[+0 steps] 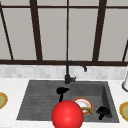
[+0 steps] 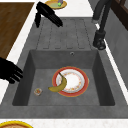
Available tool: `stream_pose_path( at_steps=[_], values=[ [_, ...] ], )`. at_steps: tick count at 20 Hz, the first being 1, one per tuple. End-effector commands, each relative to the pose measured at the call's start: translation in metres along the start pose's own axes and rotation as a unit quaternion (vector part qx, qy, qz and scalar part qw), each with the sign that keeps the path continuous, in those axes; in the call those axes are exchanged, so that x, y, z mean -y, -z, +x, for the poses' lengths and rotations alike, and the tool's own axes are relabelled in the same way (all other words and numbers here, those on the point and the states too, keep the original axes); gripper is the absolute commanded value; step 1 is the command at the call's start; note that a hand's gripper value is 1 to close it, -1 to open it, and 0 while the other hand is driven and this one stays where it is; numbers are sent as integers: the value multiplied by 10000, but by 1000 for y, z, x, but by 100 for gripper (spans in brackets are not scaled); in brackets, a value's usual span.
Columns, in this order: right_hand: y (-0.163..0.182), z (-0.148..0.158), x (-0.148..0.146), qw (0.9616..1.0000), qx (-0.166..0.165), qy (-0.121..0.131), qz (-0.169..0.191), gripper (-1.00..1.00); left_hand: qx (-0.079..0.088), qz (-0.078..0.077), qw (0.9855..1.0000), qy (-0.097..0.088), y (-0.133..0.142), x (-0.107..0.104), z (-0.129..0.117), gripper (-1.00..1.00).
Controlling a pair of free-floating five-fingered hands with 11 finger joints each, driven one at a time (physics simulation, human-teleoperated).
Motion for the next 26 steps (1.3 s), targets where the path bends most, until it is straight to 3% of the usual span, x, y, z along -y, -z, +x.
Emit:
stream_pose_path(
  at_steps=[1, 2, 13, 16, 20, 26],
  values=[
    [0, 0, 0, 10000, 0, 0, 0, 0, -65, 133, 9998, 156, -21, 14, 18, -100],
    [0, 0, 0, 10000, 0, 0, 0, 0, -102, 130, 9998, 63, -27, 18, 26, -100],
    [0, 0, 0, 10000, 0, 0, 0, 0, -337, 90, 9994, 20, -74, 63, 63, -100],
    [0, 0, 0, 10000, 0, 0, 0, 0, -348, 127, 9993, -66, -86, 69, 69, -100],
    [0, 0, 0, 10000, 0, 0, 0, 0, -428, 131, 9990, -28, -99, 79, 76, -100],
    [0, 0, 0, 10000, 0, 0, 0, 0, -656, 36, 9977, -139, -112, 95, 75, -100]
  ],
)
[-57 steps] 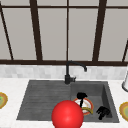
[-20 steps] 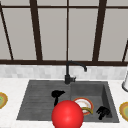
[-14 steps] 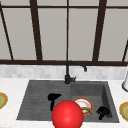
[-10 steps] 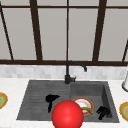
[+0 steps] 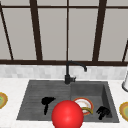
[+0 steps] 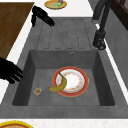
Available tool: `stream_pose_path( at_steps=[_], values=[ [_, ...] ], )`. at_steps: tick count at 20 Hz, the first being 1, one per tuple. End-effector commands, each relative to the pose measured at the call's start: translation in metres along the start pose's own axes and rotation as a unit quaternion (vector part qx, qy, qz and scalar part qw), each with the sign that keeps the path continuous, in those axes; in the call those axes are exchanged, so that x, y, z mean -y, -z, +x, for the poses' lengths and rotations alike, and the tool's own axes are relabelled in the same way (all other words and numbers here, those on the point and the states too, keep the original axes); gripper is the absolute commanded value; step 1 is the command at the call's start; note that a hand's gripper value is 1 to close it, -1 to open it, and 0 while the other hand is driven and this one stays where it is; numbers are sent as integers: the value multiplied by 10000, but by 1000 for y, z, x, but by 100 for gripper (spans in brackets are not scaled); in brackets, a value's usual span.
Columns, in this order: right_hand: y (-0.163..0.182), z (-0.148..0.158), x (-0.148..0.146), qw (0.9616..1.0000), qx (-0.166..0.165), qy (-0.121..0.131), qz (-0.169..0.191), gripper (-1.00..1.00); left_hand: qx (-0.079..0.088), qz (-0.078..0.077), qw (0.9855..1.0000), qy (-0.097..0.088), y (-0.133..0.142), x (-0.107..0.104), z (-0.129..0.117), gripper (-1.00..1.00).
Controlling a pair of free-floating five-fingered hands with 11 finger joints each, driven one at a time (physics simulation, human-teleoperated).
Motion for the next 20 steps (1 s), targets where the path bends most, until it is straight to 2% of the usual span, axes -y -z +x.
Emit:
stream_pose_path(
  at_steps=[1, 3, 7, 10, 13, 14, 16, 17, 18, 20],
  values=[
    [0, 0, 0, 10000, 0, 0, 0, 0, -497, 110, 9987, -90, -7, 12, -1, -100],
    [0, 0, 0, 10000, 0, 0, 0, 0, -591, 89, 9981, -163, -10, 16, -3, -100],
    [0, 0, 0, 10000, 0, 0, 0, 0, -797, 59, 9967, -121, -15, 29, -8, -100],
    [0, 0, 0, 10000, 0, 0, 0, 0, -890, 88, 9959, -119, -21, 37, -10, -100],
    [0, 0, 0, 10000, 0, 0, 0, 0, -912, 202, 9956, -35, -28, 41, -6, -100],
    [0, 0, 0, 10000, 0, 0, 0, 0, -748, 144, 9971, -33, -32, 43, 3, -100],
    [0, 0, 0, 10000, 0, 0, 0, 0, -670, 66, 9976, -158, -35, 44, 5, -100],
    [0, 0, 0, 10000, 0, 0, 0, 0, -598, 56, 9981, -117, -36, 46, 7, -100],
    [0, 0, 0, 10000, 0, 0, 0, 0, -505, 69, 9987, -74, -37, 48, 10, -100],
    [0, 0, 0, 10000, 0, 0, 0, 0, -468, 160, 9988, -49, -40, 47, 13, -100]
  ],
)
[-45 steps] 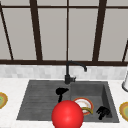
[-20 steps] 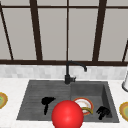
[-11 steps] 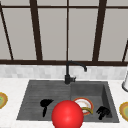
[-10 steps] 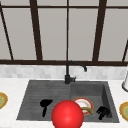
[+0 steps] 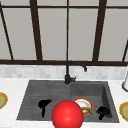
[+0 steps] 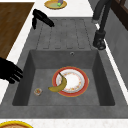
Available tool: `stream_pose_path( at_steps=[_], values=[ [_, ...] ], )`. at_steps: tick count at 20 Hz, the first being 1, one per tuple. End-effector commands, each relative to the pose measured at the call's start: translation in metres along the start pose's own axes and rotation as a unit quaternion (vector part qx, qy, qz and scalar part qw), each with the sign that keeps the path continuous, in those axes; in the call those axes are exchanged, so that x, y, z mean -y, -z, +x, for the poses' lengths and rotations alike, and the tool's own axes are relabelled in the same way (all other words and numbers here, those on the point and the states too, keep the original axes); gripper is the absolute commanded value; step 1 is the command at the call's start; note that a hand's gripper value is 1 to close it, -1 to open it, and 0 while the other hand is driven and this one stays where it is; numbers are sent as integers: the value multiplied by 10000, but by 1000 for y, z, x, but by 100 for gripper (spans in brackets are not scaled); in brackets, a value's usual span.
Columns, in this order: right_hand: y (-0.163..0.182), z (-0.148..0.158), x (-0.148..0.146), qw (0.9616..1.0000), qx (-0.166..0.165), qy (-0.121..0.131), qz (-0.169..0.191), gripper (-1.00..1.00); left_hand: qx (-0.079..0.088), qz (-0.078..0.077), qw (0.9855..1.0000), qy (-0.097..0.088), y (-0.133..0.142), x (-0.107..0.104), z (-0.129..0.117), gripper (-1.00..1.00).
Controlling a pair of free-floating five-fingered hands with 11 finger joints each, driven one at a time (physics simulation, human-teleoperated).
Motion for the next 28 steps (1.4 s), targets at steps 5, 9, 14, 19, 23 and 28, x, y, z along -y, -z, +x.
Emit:
stream_pose_path(
  at_steps=[5, 9, 14, 19, 23, 28],
  values=[
    [0, 0, 0, 10000, 0, 0, 0, 0, 19, 181, 9998, 102, -26, 20, 37, -100],
    [0, 0, 0, 10000, 0, 0, 0, 0, 11, 273, 9996, 0, -25, 21, 49, -100],
    [0, 0, 0, 10000, 0, 0, 0, 0, 65, 290, 9996, 37, -27, 31, 72, -100],
    [0, 0, 0, 10000, -12, 21, 30, -100, 126, 278, 9995, 91, -25, 24, 66, 0],
    [-3, -10, 11, 10000, 29, 19, 75, -100, 94, 333, 9994, 60, -24, 23, 68, 0],
    [-12, -17, 35, 9997, 117, -40, 229, -100, 60, 388, 9992, -107, -25, 23, 71, 0]
  ],
)
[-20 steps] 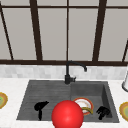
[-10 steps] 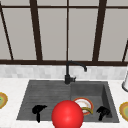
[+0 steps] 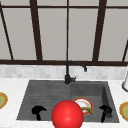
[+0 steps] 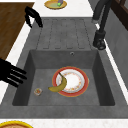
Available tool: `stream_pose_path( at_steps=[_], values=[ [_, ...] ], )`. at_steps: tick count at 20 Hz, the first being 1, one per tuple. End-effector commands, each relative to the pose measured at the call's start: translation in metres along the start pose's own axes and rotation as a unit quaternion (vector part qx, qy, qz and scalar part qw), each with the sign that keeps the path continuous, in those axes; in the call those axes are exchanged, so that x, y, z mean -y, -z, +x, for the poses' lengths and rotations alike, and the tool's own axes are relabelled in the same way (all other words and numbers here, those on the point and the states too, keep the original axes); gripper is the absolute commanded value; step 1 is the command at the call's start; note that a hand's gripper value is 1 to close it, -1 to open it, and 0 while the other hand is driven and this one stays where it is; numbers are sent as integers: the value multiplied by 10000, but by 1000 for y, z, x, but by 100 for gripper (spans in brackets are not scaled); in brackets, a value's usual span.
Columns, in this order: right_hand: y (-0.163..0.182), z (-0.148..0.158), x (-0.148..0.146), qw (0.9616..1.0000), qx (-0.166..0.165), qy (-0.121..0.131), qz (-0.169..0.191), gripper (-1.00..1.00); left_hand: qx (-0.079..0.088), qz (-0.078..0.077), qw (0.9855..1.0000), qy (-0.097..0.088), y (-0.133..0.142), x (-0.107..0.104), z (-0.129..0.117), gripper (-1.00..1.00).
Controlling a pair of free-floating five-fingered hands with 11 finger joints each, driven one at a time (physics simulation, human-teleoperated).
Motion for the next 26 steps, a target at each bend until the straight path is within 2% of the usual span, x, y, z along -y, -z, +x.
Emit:
stream_pose_path(
  at_steps=[1, 2, 3, 5, 6, 7, 9, 10, 14, 20, 22, 24, 26],
  values=[
    [-1, -6, 12, 9998, 123, -118, 131, -100, 0, 0, 10000, 0, 0, 0, 0, 0],
    [-1, -8, 9, 9994, 191, -192, 232, -100, -3, 3, 10000, 7, 0, 0, 0, 0],
    [2, -6, 11, 9998, 122, -55, 161, -100, -6, 7, 10000, 13, 0, 0, 0, 0],
    [0, -4, 10, 10000, -2, -19, -2, -100, -11, 13, 10000, 23, 0, 0, 0, 0],
    [7, -1, 13, 9999, -66, -84, 19, -100, -13, 15, 10000, 27, 0, 0, 0, 0],
    [10, 5, 14, 9988, -57, -458, -144, -100, -15, 18, 10000, 31, 0, 0, 0, 0],
    [14, -2, 16, 9974, -49, -546, -466, -100, -19, 22, 10000, 37, 0, 0, 0, 0],
    [14, -7, 10, 9973, 211, -430, -556, -100, -20, 24, 10000, 40, 0, 0, 0, 0],
    [18, -11, 7, 9937, 592, -298, -902, -100, -25, 30, 10000, 48, 0, 0, -1, 0],
    [22, -20, 5, 9832, 1229, -308, -1314, -100, -30, 35, 10000, 56, 0, 0, -1, 0],
    [22, -20, 5, 9808, 1426, -396, -1271, -100, -31, 36, 10000, 57, 0, 0, -1, 0],
    [21, -12, 3, 9826, 1438, -511, -1061, -100, -32, 37, 10000, 58, 0, 0, -1, 0],
    [27, -3, 4, 9858, 1402, -282, -881, -100, -33, 38, 10000, 59, 0, 0, -1, 0]
  ],
)
